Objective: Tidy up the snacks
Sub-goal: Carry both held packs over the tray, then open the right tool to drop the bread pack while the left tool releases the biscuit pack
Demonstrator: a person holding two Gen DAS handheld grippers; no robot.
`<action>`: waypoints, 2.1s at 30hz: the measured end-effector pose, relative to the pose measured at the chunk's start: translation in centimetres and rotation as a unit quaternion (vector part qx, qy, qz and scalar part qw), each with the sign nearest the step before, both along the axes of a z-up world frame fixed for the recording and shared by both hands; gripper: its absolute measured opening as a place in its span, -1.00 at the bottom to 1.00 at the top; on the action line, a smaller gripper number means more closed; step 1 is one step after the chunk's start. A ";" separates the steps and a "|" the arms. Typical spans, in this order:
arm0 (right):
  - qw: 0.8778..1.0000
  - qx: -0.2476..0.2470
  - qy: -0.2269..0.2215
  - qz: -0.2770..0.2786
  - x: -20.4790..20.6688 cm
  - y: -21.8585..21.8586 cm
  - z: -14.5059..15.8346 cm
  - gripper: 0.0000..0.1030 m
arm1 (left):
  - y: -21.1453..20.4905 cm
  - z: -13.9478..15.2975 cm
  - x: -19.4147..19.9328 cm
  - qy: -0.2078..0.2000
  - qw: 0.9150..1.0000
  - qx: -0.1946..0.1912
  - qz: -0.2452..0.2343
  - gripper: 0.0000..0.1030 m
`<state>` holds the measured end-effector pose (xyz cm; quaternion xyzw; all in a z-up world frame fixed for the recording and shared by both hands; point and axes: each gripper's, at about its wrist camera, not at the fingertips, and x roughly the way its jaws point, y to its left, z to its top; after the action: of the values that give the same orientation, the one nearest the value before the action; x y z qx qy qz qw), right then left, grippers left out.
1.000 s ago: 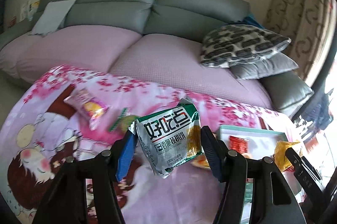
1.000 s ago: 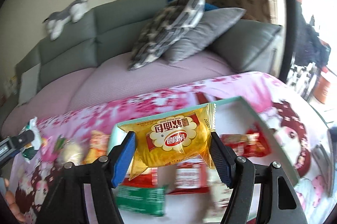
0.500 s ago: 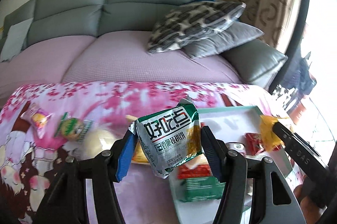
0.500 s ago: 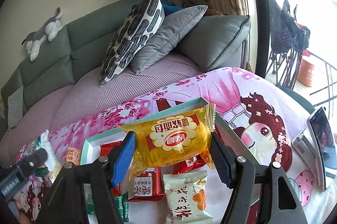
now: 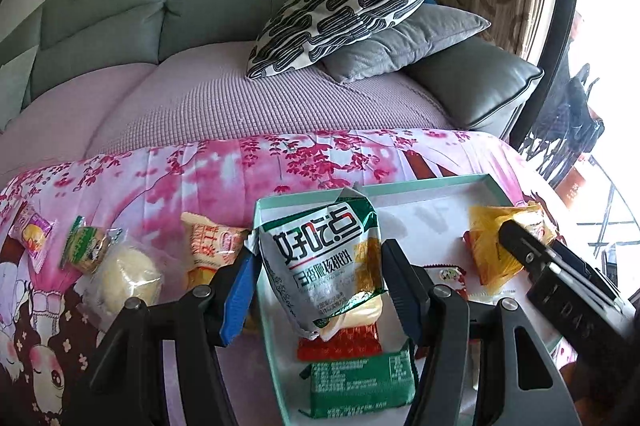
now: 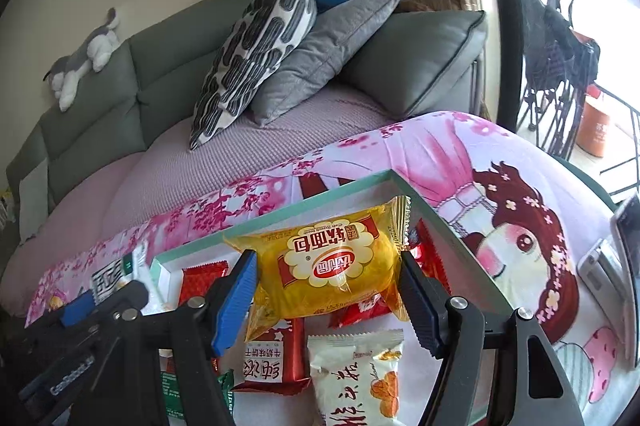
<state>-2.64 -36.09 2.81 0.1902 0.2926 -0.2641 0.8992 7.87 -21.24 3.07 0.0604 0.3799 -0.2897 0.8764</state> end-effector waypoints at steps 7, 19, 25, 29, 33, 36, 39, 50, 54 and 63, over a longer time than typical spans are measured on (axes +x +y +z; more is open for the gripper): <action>1.000 -0.013 0.012 0.012 1.1 0.3 -0.6 0.40 | -1.6 0.4 0.8 -0.003 1.000 0.005 -0.005 0.22; 1.000 -0.001 0.019 0.010 1.6 -0.4 -1.2 0.40 | -3.8 -0.8 2.7 0.021 0.999 0.025 -0.009 0.22; 0.999 -0.009 0.029 0.011 1.8 -0.3 -1.3 0.41 | -3.8 -1.7 3.4 0.047 0.998 0.030 -0.005 0.22; 0.999 -0.014 0.035 0.012 1.9 -0.2 -1.4 0.43 | -3.6 -1.8 3.4 0.050 0.998 0.032 -0.004 0.22; 0.999 -0.019 0.044 0.014 2.1 -0.1 -1.4 0.43 | -3.2 -1.6 3.4 0.049 0.998 0.036 0.006 0.31; 0.998 -0.025 0.054 0.018 2.4 0.2 -1.4 0.47 | -2.5 -1.5 3.4 0.054 0.998 0.032 0.014 0.33; 0.998 -0.025 0.056 0.026 2.6 0.4 -1.3 0.49 | -2.0 -1.2 3.4 0.051 0.998 0.034 0.022 0.34; 0.997 -0.038 0.061 0.036 2.5 1.5 0.1 0.65 | 0.8 0.5 2.9 0.039 0.998 0.025 0.052 0.43; 0.996 -0.033 0.081 0.029 2.3 1.5 0.2 0.65 | 1.9 0.4 2.7 0.041 0.997 0.030 0.063 0.43; 0.995 -0.021 0.089 0.029 1.3 1.6 0.9 0.65 | 4.1 -0.2 1.3 0.048 0.995 0.041 0.080 0.44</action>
<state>-1.29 -34.50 3.71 0.1381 0.3712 -0.2601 0.8806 9.20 -17.12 2.83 0.0513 0.4368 -0.2059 0.8742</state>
